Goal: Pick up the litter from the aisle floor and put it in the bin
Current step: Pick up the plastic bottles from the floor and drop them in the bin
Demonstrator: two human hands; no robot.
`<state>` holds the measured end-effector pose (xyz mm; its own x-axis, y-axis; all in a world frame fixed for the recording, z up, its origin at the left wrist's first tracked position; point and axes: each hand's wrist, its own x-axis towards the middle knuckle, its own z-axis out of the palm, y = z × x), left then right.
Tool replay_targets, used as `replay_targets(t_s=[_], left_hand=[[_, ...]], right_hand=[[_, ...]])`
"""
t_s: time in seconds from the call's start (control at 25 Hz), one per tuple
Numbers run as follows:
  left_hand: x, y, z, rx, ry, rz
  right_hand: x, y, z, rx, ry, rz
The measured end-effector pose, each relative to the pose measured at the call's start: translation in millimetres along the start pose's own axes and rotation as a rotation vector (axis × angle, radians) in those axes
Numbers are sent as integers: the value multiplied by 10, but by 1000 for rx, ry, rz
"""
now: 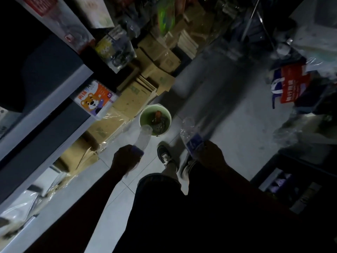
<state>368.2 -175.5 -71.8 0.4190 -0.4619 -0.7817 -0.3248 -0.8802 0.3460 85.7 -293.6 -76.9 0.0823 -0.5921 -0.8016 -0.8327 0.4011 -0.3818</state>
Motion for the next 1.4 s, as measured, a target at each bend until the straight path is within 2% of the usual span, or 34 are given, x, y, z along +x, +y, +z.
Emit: replay_targets(t_s=[0.12, 0.28, 0.4, 0.52, 0.64, 0.76, 0.92, 1.08, 1.4], left_hand=[[528, 21, 130, 127, 42, 43], [1518, 38, 523, 136, 96, 56], [2429, -3, 872, 136, 129, 54], [3259, -57, 1182, 169, 119, 61], [3713, -178, 1433, 187, 75, -15], [3586, -289, 1546, 192, 20, -95], [2871, -289, 1481, 192, -56, -119], [1971, -58, 1231, 151, -54, -160], [284, 428, 964, -39, 192, -110]], right_hand=[[546, -133, 337, 80, -83, 48], [1558, -210, 882, 141, -182, 123], [2450, -276, 1345, 195, -188, 156], [3266, -231, 1734, 102, -214, 115], [3582, -262, 1850, -73, -233, 137], [3474, -88, 1760, -300, -298, 98], [2881, 159, 1319, -352, -344, 85], [2191, -74, 634, -489, -409, -61], [1117, -736, -364, -880, -391, -478]])
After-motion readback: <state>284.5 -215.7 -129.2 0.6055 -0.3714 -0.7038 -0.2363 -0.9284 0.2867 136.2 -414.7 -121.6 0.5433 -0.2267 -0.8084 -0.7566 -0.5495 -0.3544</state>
